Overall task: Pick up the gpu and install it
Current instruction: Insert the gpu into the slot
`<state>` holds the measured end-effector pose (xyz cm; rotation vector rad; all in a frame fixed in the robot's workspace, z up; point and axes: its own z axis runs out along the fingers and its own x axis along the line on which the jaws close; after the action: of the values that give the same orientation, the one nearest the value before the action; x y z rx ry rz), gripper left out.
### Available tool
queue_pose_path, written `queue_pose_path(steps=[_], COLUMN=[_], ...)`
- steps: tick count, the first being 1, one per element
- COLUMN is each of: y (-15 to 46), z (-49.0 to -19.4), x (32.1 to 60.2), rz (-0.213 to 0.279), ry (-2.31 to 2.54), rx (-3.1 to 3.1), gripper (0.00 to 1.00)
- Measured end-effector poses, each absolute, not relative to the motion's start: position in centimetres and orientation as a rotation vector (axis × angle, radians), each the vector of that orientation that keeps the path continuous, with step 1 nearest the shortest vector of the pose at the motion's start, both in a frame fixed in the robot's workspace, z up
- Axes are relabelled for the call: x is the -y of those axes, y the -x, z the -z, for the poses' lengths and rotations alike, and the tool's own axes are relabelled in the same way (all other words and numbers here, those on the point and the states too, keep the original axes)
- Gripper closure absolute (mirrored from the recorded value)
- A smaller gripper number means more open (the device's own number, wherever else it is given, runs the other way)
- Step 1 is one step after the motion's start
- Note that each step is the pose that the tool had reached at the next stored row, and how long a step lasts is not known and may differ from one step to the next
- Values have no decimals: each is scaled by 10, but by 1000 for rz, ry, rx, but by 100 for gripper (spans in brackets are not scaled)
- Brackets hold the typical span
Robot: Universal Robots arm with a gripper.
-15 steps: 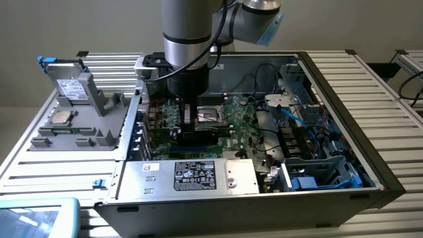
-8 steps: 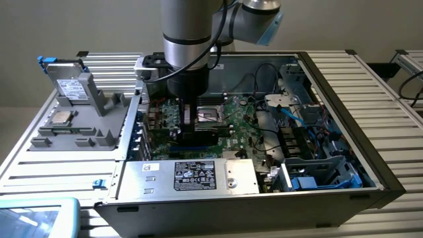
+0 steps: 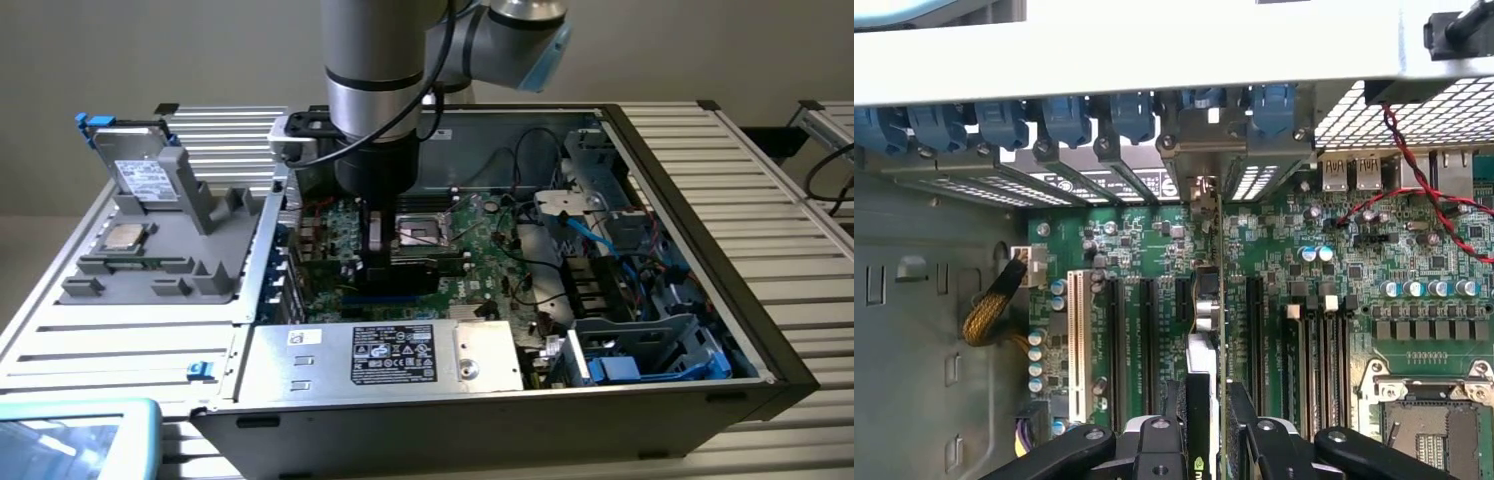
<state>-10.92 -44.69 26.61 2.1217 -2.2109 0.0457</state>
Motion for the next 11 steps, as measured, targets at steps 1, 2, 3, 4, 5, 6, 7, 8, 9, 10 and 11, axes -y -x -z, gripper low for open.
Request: queue_pose_path(steps=[1,2,3,4,5,6,7,8,9,10,11], y=[109,109,109,109,109,109,109,109,109,109,110], z=[-266,-266,-266,-266,-266,-266,-265,-264,-263,-263,-263], x=[447,447,447,447,447,447,447,447,446,445,444], rz=[-46,-46,-46,-46,-46,-46,-45,-45,-45,-45,-45], ry=[-2122,-2121,-2121,-2121,-2121,-2121,-2121,-2121,-2121,-2121,-2121], rx=[2211,2211,2211,2211,2211,2211,2211,2211,2211,2211,2211], gripper=[72,72,72,72,72,72,72,72,72,72,72])
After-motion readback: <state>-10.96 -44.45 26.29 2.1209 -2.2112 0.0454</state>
